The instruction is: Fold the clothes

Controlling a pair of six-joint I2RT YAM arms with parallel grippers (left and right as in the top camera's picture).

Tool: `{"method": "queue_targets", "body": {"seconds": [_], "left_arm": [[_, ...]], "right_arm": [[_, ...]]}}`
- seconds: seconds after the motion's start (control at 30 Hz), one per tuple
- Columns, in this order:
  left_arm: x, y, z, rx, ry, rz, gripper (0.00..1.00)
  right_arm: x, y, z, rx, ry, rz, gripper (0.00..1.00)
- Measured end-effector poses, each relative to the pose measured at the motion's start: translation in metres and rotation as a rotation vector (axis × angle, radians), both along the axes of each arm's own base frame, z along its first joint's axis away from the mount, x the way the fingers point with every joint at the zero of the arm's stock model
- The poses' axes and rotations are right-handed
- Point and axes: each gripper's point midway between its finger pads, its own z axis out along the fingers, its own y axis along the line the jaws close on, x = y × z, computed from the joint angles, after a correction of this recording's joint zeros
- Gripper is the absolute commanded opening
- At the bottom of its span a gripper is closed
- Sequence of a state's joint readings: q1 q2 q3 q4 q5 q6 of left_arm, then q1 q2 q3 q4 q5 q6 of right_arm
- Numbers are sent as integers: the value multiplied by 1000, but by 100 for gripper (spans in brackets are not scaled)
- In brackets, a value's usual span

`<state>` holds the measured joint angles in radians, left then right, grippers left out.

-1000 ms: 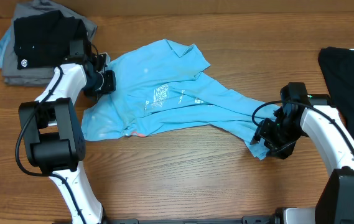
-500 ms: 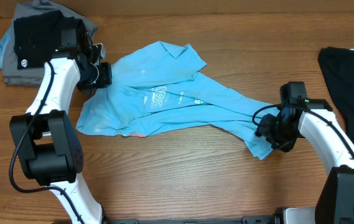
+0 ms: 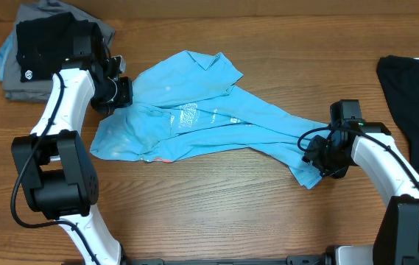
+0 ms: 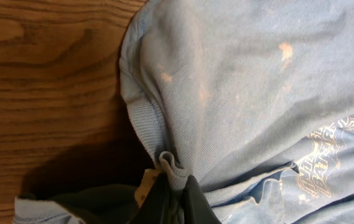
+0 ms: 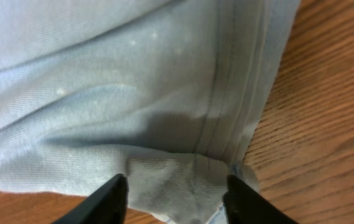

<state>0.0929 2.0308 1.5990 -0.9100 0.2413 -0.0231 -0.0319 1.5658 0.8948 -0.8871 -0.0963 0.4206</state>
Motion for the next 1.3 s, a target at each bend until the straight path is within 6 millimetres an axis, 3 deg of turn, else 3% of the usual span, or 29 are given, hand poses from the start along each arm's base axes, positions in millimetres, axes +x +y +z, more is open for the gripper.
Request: {"method": "queue_targets", "body": {"seconds": [0.1,0.17,0.23,0.27,0.57,0.7,0.83,0.9,1.0,1.07,1.13,1.17,1.2,1.23,1.3], "left_arm": [[0,0,0,2,0,0,4],[0,0,0,2,1,0,4],[0,0,0,2,1,0,4],[0,0,0,1,1,0,4],[-3,0,3,1,4,0,4],[-6,0,36,7,-54,0,4],[-15,-1,107,21,-209,1,4],[-27,-2,151,29,-311,3,6],[-50,-4,206,40,-441,5,28],[-64,-6,231,45,-503,8,31],[-75,-7,247,47,-541,10,35],[-81,-7,252,48,-550,10,42],[-85,-8,253,49,-547,8,66],[-88,-8,252,47,-537,10,79],[-94,-8,247,44,-503,11,79]], "right_arm": [[0,0,0,0,0,2,47],[0,0,0,0,0,3,41],[0,0,0,-1,-1,2,13],[0,0,0,-1,-1,1,4],[-3,0,-4,2,7,-25,4],[-5,0,7,3,33,-43,4],[12,0,47,4,-35,-49,4],[24,-1,83,3,-118,-50,4],[33,-1,140,3,-250,-49,4],[33,-1,175,2,-333,-48,4],[28,-1,203,1,-395,-48,4],[24,-1,214,2,-418,-48,4],[20,0,222,1,-433,-48,4],[16,0,230,1,-451,-48,4],[10,0,239,1,-476,-48,4]]}}
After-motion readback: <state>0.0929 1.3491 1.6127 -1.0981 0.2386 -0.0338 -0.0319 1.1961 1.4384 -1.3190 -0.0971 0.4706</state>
